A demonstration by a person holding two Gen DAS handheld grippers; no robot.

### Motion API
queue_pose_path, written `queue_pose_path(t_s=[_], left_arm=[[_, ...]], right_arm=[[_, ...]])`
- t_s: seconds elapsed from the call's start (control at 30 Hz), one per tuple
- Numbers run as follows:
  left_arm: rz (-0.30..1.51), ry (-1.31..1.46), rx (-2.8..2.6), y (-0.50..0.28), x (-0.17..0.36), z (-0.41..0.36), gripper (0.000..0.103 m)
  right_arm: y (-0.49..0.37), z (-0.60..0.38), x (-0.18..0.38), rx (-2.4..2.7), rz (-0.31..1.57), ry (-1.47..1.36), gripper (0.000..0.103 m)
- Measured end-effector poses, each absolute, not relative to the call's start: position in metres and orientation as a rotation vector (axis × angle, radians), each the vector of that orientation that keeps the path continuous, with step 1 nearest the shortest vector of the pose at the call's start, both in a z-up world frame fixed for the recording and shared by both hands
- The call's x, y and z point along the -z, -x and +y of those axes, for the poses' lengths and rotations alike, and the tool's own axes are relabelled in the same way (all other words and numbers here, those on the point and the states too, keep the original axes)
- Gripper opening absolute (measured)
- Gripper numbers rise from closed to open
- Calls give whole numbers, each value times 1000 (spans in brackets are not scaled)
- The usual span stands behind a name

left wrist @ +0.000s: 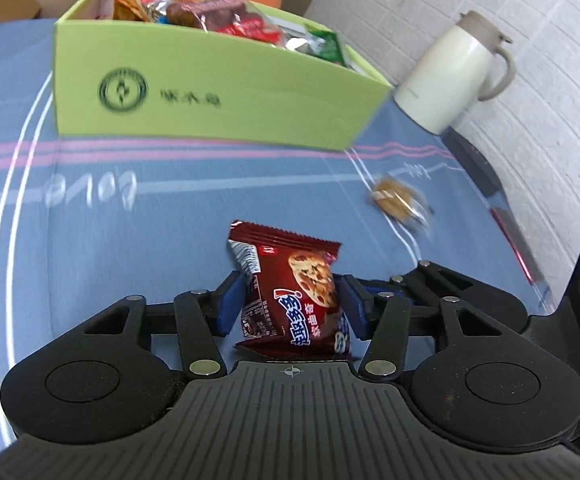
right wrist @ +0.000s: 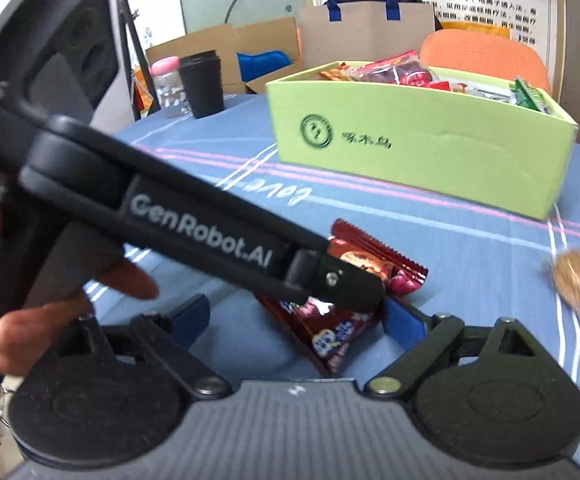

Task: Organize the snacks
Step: 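Grasp the red chocolate cookie packet with the left gripper, then carry the cookie packet into the green box and release it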

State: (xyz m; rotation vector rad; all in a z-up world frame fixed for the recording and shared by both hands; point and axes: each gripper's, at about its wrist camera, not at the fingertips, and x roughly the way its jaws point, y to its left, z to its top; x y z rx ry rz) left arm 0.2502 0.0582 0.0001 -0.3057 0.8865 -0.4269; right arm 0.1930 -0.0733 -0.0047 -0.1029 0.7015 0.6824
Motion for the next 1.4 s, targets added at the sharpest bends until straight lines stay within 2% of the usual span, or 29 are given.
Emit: queue_pose_path(t_s=[0.27, 0.33, 0.57, 0.6, 0.63, 0.7, 0.93, 1.13, 1.27, 1.4], left_arm=[[845, 305, 357, -223, -8, 50, 56], [848, 297, 341, -223, -7, 50, 57], [852, 303, 338, -228, -1, 53, 45], [848, 301, 342, -229, -1, 53, 36], [848, 298, 356, -231, 0, 52, 31], [850, 314, 365, -230, 0, 51, 25], [791, 360, 420, -250, -37, 43, 25], [663, 369, 453, -327, -102, 34, 26], [665, 355, 410, -398, -118, 30, 27], [737, 370, 357, -458, -100, 29, 26]], right_arm=[[-179, -82, -3, -584, 623, 116, 93], [-182, -80, 1, -577, 637, 113, 93], [-181, -71, 13, -587, 644, 136, 93], [-181, -69, 13, -593, 638, 146, 91], [-180, -69, 12, -602, 626, 146, 81], [-181, -70, 8, -588, 627, 137, 76], [-196, -85, -32, -524, 511, 165, 77], [-277, -93, -84, -488, 369, 215, 78], [-349, -87, -88, -492, 391, 231, 79], [-407, -84, -66, -514, 488, 207, 78]])
